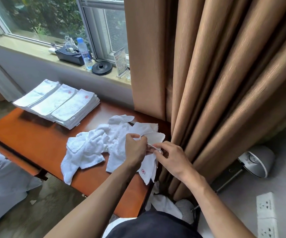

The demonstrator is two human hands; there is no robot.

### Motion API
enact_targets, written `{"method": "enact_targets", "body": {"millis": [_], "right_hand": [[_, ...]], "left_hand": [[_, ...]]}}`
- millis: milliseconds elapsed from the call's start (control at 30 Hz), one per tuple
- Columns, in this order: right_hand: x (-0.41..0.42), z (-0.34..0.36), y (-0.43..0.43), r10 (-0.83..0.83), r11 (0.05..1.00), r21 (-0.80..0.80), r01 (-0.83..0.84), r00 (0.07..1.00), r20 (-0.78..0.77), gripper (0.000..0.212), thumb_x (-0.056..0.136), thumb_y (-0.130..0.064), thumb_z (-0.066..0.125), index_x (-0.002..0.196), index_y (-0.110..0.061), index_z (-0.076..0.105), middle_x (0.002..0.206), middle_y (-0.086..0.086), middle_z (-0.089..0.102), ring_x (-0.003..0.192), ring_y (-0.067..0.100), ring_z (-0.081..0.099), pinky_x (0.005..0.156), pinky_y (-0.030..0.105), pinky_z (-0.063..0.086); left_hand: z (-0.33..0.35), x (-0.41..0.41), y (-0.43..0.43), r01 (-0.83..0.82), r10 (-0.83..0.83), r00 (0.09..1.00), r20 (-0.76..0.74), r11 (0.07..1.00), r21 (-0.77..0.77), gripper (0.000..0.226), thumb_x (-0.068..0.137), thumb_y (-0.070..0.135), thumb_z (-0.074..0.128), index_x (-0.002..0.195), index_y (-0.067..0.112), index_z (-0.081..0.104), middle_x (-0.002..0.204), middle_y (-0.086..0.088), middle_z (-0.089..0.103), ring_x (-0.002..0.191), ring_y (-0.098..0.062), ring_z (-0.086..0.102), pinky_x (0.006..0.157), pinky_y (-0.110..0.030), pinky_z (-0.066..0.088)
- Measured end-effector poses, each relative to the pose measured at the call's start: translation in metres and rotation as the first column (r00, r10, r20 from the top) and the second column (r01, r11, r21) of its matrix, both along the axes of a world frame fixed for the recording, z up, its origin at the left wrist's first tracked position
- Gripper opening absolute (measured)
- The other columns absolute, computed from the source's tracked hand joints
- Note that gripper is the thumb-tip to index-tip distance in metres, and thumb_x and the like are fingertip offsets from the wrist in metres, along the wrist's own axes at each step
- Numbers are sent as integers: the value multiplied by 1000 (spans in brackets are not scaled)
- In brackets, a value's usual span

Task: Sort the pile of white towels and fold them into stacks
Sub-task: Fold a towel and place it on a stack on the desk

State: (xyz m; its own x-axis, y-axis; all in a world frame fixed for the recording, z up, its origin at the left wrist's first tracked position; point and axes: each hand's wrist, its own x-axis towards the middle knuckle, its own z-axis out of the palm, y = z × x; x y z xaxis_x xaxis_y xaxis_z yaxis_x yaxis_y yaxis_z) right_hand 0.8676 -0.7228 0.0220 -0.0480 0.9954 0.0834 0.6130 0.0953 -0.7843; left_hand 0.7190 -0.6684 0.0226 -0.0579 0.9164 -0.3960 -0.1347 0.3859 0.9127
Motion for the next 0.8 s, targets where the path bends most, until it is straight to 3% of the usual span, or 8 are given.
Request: {"method": "enact_targets", "body": {"millis": [167, 267, 400, 467, 533, 633, 700, 800], "right_hand": [[0, -2, 1, 3, 1000, -22, -4, 998, -67, 16, 97, -20, 70, 103, -33, 77, 88, -10, 74, 82, 5, 67, 74, 27, 51], [1, -1, 1, 15, 999, -36, -17, 998, -69, 18, 97, -25, 70, 108, -40, 71, 90, -21, 73, 83, -4, 66, 75, 19, 50], [6, -2, -1, -5, 996, -93, 2, 1000, -30, 27, 97, -28, 69, 119, -40, 58, 98, -19, 73, 92, -7, 64, 81, 10, 45], [9, 1, -1, -9, 996, -91, 8, 1000, -9, 28, 97, -28, 68, 118, -39, 54, 97, -22, 73, 85, -11, 61, 75, 8, 42], [12, 3, -1, -3, 997, -73, 3, 1000, 0, 24, 98, -24, 67, 115, -36, 54, 99, -23, 73, 81, -15, 59, 73, 4, 39], [14, 6, 0, 0, 999, -36, 1, 1000, 8, 22, 98, -16, 67, 108, -34, 58, 102, -17, 73, 84, -14, 60, 75, 3, 39], [16, 6, 1, -13, 1000, -17, 14, 999, 37, 23, 96, -10, 65, 108, -30, 65, 99, -18, 68, 93, -8, 62, 79, 5, 39], [21, 8, 2, -38, 999, 4, 38, 995, 90, 31, 94, -5, 60, 113, -27, 72, 91, -23, 60, 93, 1, 56, 84, 4, 37]], "left_hand": [[0, -5, -1, 20, -20, 1000, -9, 1000, -7, 20, 94, 11, 48, 109, 21, 39, 65, -18, 71, 57, -27, 71, 56, -30, 59], [-2, -12, 0, 66, -69, 975, -210, 998, -18, 25, 92, 18, 50, 116, 19, 44, 65, -13, 71, 53, -22, 68, 62, -36, 61], [-8, -27, 5, 230, -192, 749, -634, 973, -23, 29, 88, 36, 49, 114, 27, 56, 86, 6, 68, 77, -15, 66, 84, -42, 56], [-9, -33, 7, 304, -272, 649, -710, 949, -85, 32, 86, 33, 47, 116, 32, 57, 94, 11, 66, 88, -13, 64, 85, -40, 53], [-11, -39, 12, 332, -319, 598, -735, 934, -136, 41, 83, 22, 48, 120, 34, 61, 115, 3, 60, 105, -22, 62, 91, -44, 54], [-12, -43, 20, 368, -312, 648, -695, 927, -72, 46, 79, 4, 46, 104, 29, 75, 122, -3, 62, 115, -24, 58, 88, -37, 55], [-8, -40, 21, 394, -317, 731, -605, 919, -5, 46, 77, -3, 42, 86, 23, 78, 102, 6, 72, 99, -16, 63, 71, -25, 48], [0, -37, 21, 411, -353, 804, -478, 911, 19, 30, 82, 5, 45, 80, 11, 74, 81, 5, 69, 81, -13, 59, 68, -25, 43]]}}
